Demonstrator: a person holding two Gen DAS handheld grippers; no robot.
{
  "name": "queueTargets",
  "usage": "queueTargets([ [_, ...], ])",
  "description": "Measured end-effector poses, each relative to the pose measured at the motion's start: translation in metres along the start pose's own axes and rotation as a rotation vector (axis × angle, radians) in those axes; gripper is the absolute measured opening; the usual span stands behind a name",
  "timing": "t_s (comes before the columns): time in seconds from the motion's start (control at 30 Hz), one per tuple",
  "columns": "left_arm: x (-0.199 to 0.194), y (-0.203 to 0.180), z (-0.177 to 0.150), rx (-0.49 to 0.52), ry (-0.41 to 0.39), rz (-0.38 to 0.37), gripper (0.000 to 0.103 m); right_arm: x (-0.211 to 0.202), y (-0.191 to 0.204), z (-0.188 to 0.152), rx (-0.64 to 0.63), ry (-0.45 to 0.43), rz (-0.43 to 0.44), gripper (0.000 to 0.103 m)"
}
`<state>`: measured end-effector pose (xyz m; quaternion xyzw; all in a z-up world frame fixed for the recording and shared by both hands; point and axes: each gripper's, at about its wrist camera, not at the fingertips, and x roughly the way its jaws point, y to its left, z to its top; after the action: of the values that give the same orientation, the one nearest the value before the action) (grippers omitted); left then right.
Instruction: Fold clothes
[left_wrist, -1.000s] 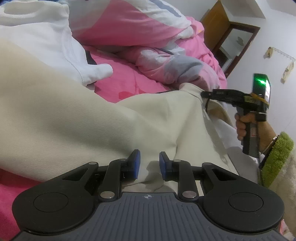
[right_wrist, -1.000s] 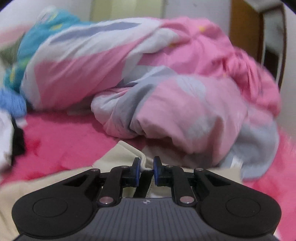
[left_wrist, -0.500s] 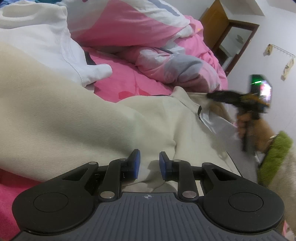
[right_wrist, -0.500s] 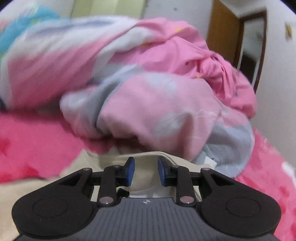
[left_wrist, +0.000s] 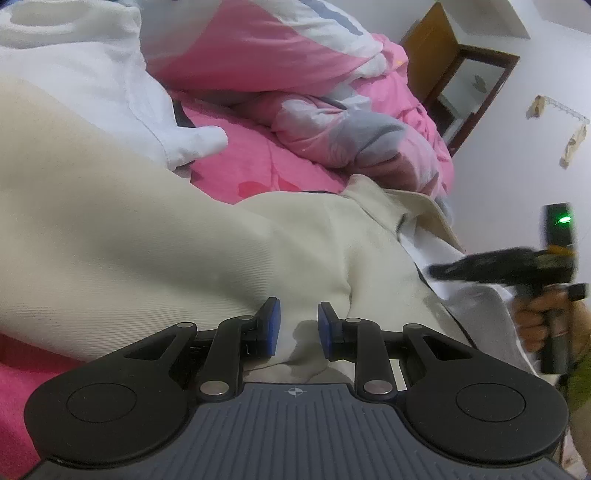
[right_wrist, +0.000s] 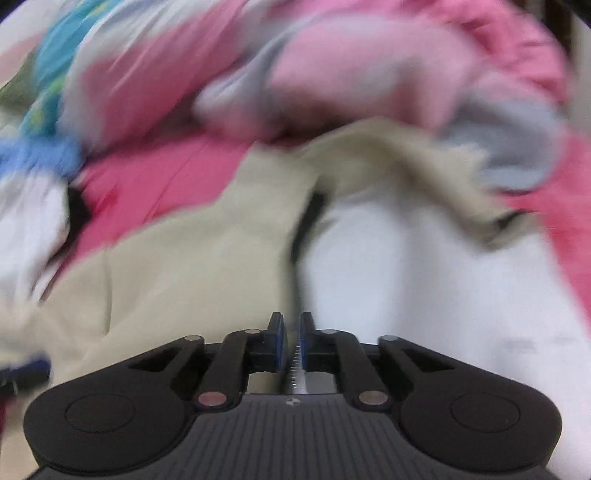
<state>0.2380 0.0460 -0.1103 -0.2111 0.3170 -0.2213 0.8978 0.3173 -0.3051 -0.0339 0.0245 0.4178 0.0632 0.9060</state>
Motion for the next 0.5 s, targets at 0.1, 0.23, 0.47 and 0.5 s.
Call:
queueTargets([
  [0.1,0.0,-0.001,0.0,0.002,0.001,0.001,0.025,-0.058,-0.009,-0.012,0.02,-0.064,-0.067,0.01],
  [0.23,0.0,-0.001,0.001,0.0,0.002,-0.005,0.025,-0.143,-0.026,-0.057,0.089,-0.111,-0.091,0.012],
  [0.47,-0.018,-0.002,0.001,0.003,-0.042,-0.02,0.032,-0.222,-0.053,-0.161,0.284,-0.111,-0.117,0.014],
  [0.5,-0.023,-0.001,0.0,-0.005,-0.059,-0.017,0.032,-0.226,-0.053,-0.168,0.288,-0.109,-0.12,0.014],
])
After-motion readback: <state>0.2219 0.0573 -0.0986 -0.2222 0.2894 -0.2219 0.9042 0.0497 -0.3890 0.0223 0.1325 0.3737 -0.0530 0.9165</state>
